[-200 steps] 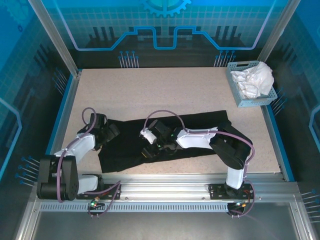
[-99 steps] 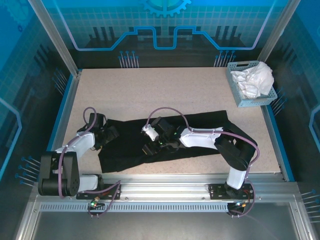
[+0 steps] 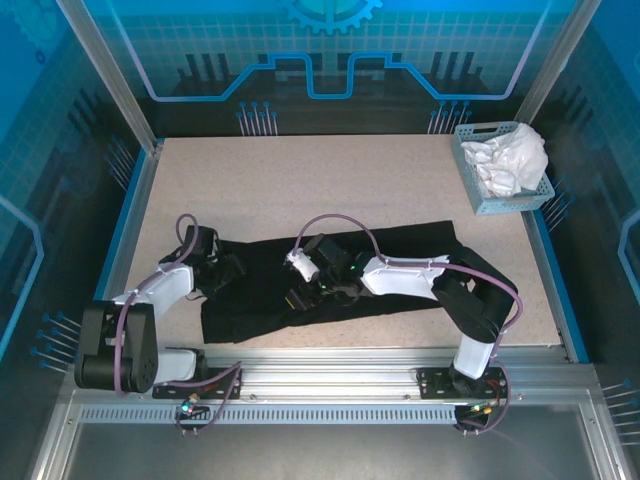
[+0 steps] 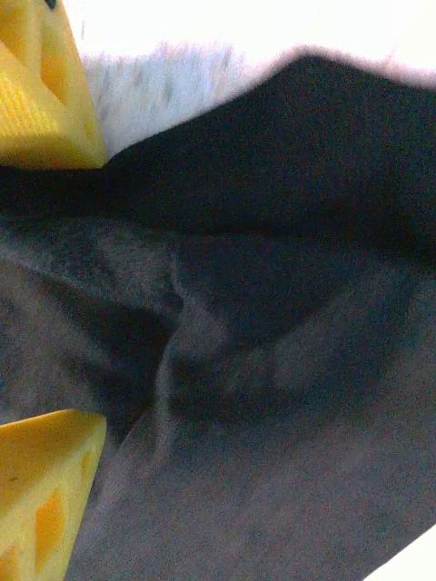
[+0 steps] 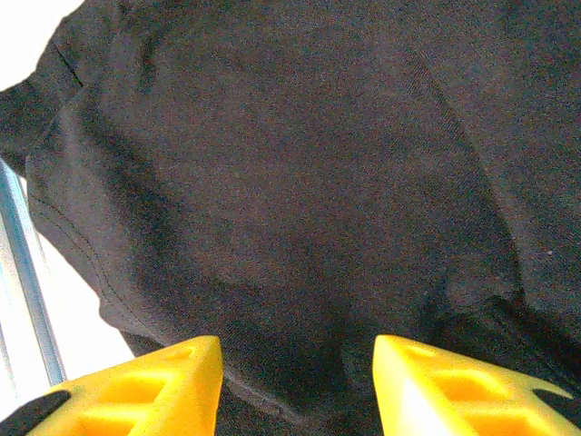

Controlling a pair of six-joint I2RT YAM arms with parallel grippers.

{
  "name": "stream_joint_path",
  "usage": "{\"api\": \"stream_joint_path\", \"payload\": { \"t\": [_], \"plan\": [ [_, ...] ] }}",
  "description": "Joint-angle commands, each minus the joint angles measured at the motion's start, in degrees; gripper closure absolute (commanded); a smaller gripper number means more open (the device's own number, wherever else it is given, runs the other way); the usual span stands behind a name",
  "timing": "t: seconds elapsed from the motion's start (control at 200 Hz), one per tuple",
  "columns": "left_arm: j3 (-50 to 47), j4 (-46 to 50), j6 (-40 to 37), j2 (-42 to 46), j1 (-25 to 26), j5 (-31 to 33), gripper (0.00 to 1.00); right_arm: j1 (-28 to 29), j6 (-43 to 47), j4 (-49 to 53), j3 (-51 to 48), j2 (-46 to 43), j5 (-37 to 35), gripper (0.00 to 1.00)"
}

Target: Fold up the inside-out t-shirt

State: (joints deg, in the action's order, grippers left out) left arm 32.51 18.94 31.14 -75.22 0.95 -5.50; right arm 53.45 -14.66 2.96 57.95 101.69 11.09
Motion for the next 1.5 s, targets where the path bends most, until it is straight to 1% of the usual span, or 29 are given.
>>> {"api": "stream_joint_path", "payload": {
  "t": [0.0,0.115,0.175,0.37,0.42,0.485,0.565,0.645,0.73,0.865,0.955,1.046,1.121,1.216,1.316,1.356,1.411,1.496],
  "plan": [
    [-1.1,-0.7,0.0,0.1,1.2,-8.4,0.36,-0.5,-0.8,-0.1,-0.3,-0.9,0.1,0.52],
    [-1.3,-1.9,0.2,-0.1,2.7,-9.3,0.42,-0.5,-1.2,-0.2,-0.1,-0.3,0.1,0.51],
    [-1.5,-2.5,0.3,-0.5,3.1,-9.2,0.47,-0.5,-1.3,-0.3,-0.1,-0.2,0.1,0.51],
    [-1.8,-4.4,0.2,-3.6,3.2,-8.1,0.73,-0.6,-1.4,0.3,0.0,-0.6,-0.5,0.52],
    [-1.7,-4.6,-0.1,-3.9,3.1,-7.5,0.78,-0.5,-1.3,0.5,-0.1,-1.2,-0.8,0.51],
    [-1.5,-4.3,-0.5,-4.1,3.1,-6.5,0.86,-0.5,-1.2,0.7,-0.3,-2.0,-1.3,0.49],
    [-1.5,-4.5,-0.4,-3.7,2.9,-5.3,1.00,-0.6,-1.2,0.7,-0.8,-3.4,-1.9,0.47],
    [-1.5,-4.9,0.5,-2.0,2.3,-4.1,1.00,-0.6,-1.1,0.1,-1.9,-5.4,-3.3,0.44],
    [-1.1,-4.7,1.5,1.1,1.4,-2.4,1.00,-1.0,-0.7,-0.3,-3.2,-8.2,-6.1,0.39],
    [2.8,-1.3,0.5,4.4,0.2,3.2,1.00,-3.5,-0.7,-1.2,-6.0,-13.0,-10.3,0.30],
    [5.7,-0.8,-2.1,4.2,-0.8,7.4,1.00,-6.3,-1.4,-1.8,-7.2,-15.5,-10.9,0.25],
    [10.2,0.7,-5.7,1.8,-2.1,11.3,1.00,-9.5,-2.0,-2.2,-9.9,-17.6,-9.7,0.17],
    [15.0,2.8,-9.0,-0.9,-3.4,16.4,1.00,-11.4,-1.7,-2.1,-10.8,-19.2,-9.3,0.08],
    [21.3,4.6,-13.4,-5.3,-4.3,26.6,1.00,-12.9,-1.2,-0.7,-11.3,-21.1,-10.4,0.04],
    [29.6,8.4,-17.8,-11.4,-4.4,39.1,1.00,-14.3,-1.5,1.8,-11.6,-23.4,-13.0,0.03],
    [33.2,10.5,-19.2,-13.9,-4.4,42.6,1.00,-14.9,-1.7,2.8,-11.9,-24.4,-14.0,0.03],
    [37.9,14.2,-20.0,-16.8,-4.4,44.7,1.00,-15.8,-2.4,4.2,-12.3,-25.8,-15.6,0.03],
    [42.0,18.1,-20.2,-19.2,-3.2,43.2,1.00,-17.4,-3.3,5.3,-13.9,-27.6,-17.4,0.03]
  ]
}}
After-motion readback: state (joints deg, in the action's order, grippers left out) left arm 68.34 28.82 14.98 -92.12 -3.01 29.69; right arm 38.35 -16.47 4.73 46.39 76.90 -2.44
